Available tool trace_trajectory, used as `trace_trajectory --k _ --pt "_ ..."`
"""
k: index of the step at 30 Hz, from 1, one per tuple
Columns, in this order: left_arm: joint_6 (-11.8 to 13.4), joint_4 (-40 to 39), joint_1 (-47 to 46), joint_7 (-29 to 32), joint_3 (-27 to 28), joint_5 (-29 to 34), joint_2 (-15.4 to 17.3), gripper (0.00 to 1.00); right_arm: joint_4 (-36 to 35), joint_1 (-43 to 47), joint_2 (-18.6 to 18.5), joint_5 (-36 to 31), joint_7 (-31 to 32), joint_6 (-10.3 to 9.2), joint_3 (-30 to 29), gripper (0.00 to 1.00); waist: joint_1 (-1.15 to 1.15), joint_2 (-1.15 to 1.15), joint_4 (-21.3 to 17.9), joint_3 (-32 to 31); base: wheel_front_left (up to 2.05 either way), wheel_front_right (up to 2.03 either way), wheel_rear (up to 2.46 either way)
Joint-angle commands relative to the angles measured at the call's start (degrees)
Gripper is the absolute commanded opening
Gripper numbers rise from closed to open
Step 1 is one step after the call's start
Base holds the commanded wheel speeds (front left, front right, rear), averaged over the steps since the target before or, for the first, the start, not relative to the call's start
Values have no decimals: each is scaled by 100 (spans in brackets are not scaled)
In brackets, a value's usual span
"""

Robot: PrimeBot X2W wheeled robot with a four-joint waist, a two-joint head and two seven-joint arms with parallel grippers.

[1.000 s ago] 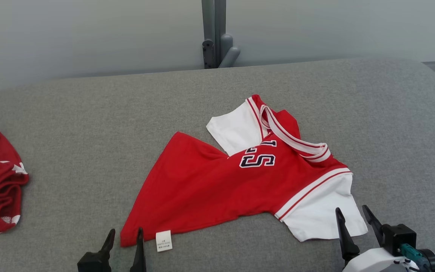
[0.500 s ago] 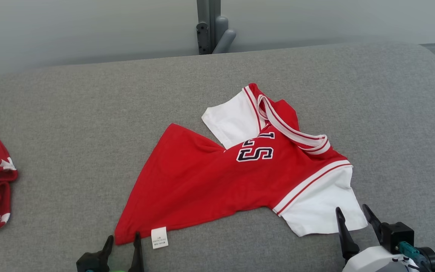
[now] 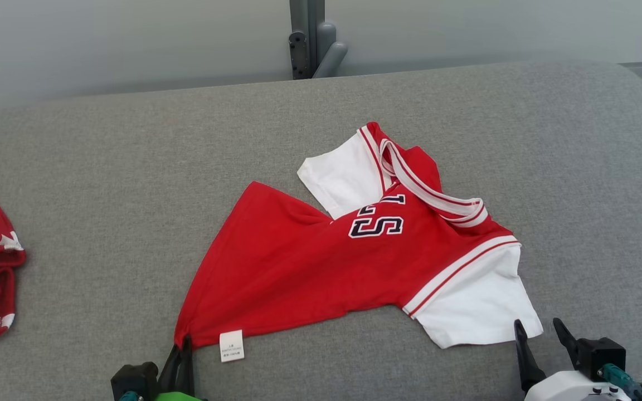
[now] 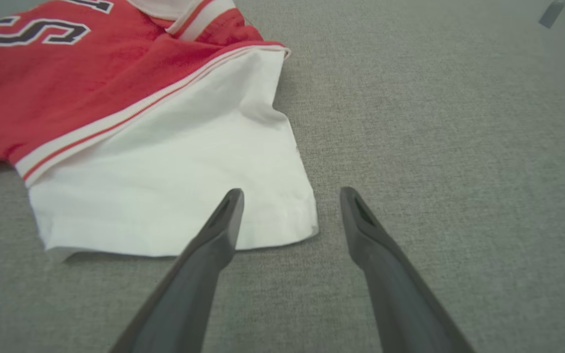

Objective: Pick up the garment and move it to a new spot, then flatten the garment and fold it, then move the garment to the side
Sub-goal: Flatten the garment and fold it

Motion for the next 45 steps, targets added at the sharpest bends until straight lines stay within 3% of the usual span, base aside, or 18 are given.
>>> trace_trajectory --k 1,6,7,8,10,13,22,26,29,32,33,36,39,45 --pt "-18 -39 -18 4 19 69 21 0 68 -103 -23 32 -18 -6 -76 100 0 37 25 15 0 0 0" --pt "-63 -41 -21 4 23 100 21 0 534 -284 -14 76 -18 -6 -102 100 0 37 81 70 0 0 0" --pt "-69 -37 -38 4 20 92 22 0 661 -325 -14 149 -17 -6 -70 46 0 37 91 85 0 0 0" --pt "-67 -50 -65 4 20 81 21 0 763 -364 -9 140 -4 -6 2 0 0 37 100 94 0 0 0" --pt "-79 -112 -132 3 42 74 22 0 794 -469 -11 281 -4 -6 69 0 0 37 113 103 0 0 0" --pt "-117 -348 -164 2 112 14 21 0 308 -611 -20 513 -17 -6 62 0 0 37 106 59 0 0 0" --pt "-454 -1942 -864 2 605 244 27 0 -2183 -1282 -267 1241 -20 -5 211 0 0 37 45 -440 0 0 0" --pt "-615 -2288 -1456 2 662 325 204 0 -2681 -1846 -559 1519 -20 -5 155 0 0 37 52 -601 0 0 0" --pt "-685 -2347 -2144 13 535 99 589 0 -3021 -2480 -910 1714 -19 -4 116 0 0 37 67 -726 0 0 0" --pt "-699 -2545 -2943 302 422 -142 1066 0 -3245 -3056 -1233 1893 -18 -4 109 0 0 37 86 -781 0 0 0" --pt "-697 -2680 -3400 629 291 -342 1377 0 -3274 -3417 -1404 2028 46 -6 64 0 0 37 107 -744 0 0 0" --pt "-687 -2770 -4011 1075 272 -551 1749 0 -3190 -3883 -1637 2180 283 -7 -10 0 0 37 143 -554 0 0 0" --pt "-688 -2612 -4394 1636 185 -724 1849 0 -2961 -4253 -1795 2260 631 -7 -23 0 0 37 201 -147 0 0 0" --pt "-688 -1861 -4895 2401 -219 -871 1699 0 -2254 -4904 -1948 2155 1019 -7 380 0 0 37 283 1031 0 0 0"
